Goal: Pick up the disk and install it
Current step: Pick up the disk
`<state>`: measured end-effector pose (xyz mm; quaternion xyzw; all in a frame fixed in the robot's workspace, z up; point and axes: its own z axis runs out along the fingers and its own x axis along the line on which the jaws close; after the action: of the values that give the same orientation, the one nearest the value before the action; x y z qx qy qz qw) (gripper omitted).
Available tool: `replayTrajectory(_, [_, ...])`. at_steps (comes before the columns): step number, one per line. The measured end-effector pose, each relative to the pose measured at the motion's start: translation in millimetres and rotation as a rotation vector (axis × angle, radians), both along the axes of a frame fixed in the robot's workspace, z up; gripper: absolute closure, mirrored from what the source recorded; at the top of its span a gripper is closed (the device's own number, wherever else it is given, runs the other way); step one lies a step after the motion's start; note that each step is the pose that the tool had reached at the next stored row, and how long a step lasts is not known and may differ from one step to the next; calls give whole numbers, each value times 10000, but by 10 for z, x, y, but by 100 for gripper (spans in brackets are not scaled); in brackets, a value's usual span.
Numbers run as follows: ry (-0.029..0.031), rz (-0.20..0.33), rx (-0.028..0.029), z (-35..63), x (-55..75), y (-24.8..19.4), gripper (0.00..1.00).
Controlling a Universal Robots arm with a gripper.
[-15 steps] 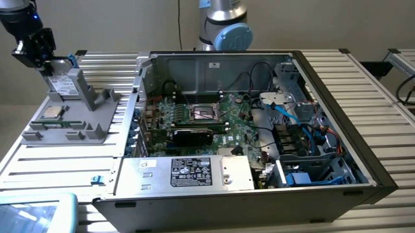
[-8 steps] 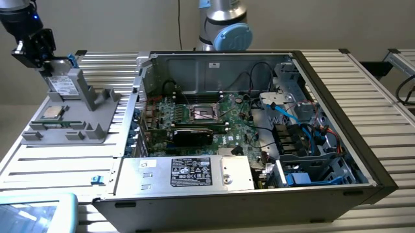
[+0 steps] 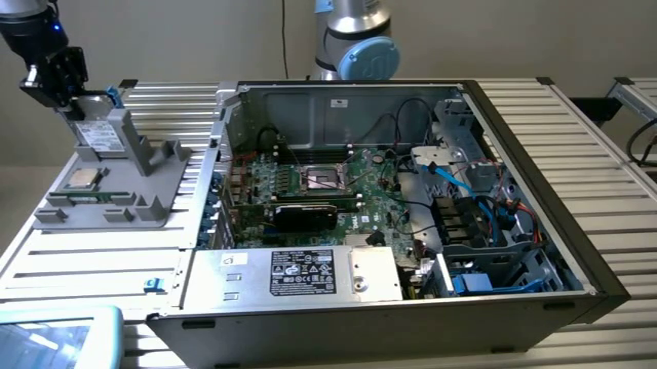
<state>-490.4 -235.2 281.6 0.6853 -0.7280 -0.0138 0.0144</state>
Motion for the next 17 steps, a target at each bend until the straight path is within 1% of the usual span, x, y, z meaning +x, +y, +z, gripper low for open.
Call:
replayTrajectory(5, [-1,0,0,0,0,0,63])
replayTrajectory(7, [-19,0,4,14,1,0,63])
replayTrajectory(10, [-36,0,7,93,0,0,63])
replayTrajectory(13, [-55,0,7,146,0,0,63])
replayTrajectory(17, [-83,0,8,281,0,0,63])
